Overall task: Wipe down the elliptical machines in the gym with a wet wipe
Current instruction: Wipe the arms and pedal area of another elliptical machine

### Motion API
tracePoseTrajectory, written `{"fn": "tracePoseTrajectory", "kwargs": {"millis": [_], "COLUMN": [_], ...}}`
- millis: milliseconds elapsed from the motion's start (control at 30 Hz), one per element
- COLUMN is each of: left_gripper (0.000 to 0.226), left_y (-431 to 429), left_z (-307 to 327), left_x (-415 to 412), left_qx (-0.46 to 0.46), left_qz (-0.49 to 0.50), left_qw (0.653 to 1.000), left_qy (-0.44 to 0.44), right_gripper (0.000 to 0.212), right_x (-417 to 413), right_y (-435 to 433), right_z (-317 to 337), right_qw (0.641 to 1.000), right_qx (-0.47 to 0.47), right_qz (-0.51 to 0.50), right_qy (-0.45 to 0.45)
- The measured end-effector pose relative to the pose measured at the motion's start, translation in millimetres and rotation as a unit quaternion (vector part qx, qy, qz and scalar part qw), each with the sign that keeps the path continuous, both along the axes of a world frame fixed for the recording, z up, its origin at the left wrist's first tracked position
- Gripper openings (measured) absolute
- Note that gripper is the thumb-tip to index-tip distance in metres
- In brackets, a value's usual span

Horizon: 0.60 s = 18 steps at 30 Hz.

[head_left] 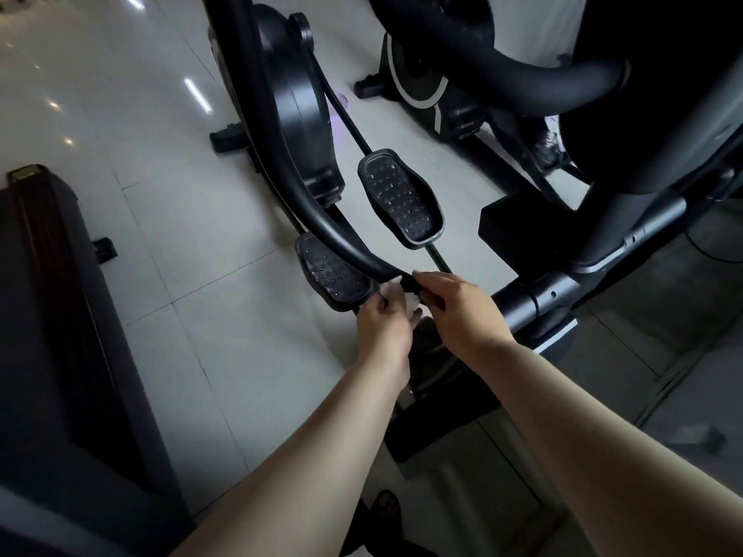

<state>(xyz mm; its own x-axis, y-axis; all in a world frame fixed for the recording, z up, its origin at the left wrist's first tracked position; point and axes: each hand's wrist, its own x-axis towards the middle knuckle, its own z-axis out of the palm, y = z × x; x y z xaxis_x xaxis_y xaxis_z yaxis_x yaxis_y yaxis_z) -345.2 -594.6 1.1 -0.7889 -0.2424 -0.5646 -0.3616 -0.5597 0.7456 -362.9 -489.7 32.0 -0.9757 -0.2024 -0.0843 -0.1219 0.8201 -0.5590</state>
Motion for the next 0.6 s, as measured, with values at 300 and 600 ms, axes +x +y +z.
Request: {"fn": "tracePoseTrajectory", "kwargs": {"millis": [300,600], "left_gripper": [0.021,0.060], "left_y": [14,20], "left_z": [-4,-14], "left_x": [-3,0], "left_qx": [-0.229,-0.361], "left_qz": [0.072,0.013], "left_qw": [0.971,0.929], "left_qy": [0.013,0.079], "right_gripper": [0.039,0.040], "right_x": [-14,-14], "right_y": [-8,0], "right_z": [-2,-6], "right_qw": [0.999,0.998], "right_qx": [-0.013,-0.021], "right_qz": [0.033,0.055], "right_qy": [-0.030,-0.011]}}
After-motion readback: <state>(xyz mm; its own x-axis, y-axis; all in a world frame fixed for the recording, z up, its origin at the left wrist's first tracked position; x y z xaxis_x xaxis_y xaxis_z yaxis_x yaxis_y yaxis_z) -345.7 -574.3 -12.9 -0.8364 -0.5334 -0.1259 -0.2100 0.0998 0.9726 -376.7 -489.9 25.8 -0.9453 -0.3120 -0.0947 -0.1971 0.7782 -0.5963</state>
